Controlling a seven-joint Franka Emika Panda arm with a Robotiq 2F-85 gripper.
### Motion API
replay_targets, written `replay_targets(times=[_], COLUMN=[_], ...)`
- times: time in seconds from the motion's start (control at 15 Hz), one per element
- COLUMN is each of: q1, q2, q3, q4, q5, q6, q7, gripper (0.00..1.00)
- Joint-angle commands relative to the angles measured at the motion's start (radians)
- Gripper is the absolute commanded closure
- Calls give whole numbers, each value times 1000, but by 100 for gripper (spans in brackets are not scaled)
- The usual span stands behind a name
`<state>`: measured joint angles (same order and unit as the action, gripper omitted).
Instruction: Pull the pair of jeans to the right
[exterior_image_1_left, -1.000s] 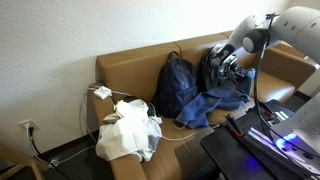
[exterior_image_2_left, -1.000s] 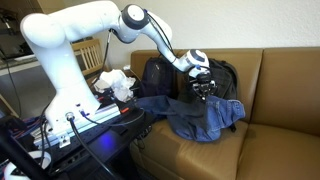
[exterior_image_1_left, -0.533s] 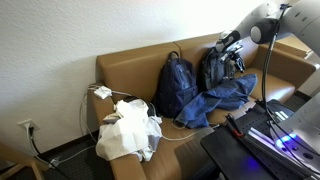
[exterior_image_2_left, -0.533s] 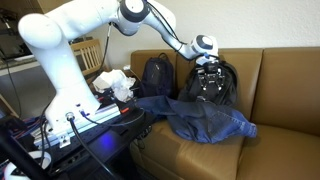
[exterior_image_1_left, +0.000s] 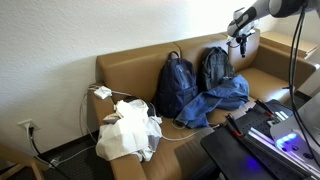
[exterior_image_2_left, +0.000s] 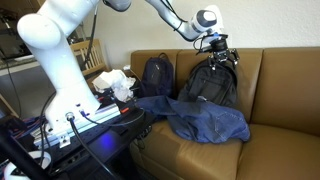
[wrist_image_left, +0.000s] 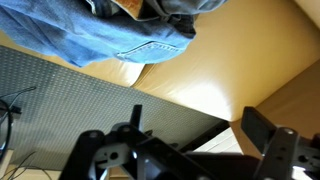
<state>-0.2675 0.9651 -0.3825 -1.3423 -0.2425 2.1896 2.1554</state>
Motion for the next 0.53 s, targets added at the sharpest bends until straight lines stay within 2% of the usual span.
replay_targets(times=[0.0,0.13,0.2,0.47], q1=[12,17,26,33], q2=[-202,-281,-155,-169], q3=[7,4,-26,-35], q4=[-241,-329,-169,-185], q5=[-56,-101,-37,-31], q6=[218,338,235,245], q7=[-102,-142,-114,-117], gripper=[0,0,0,0])
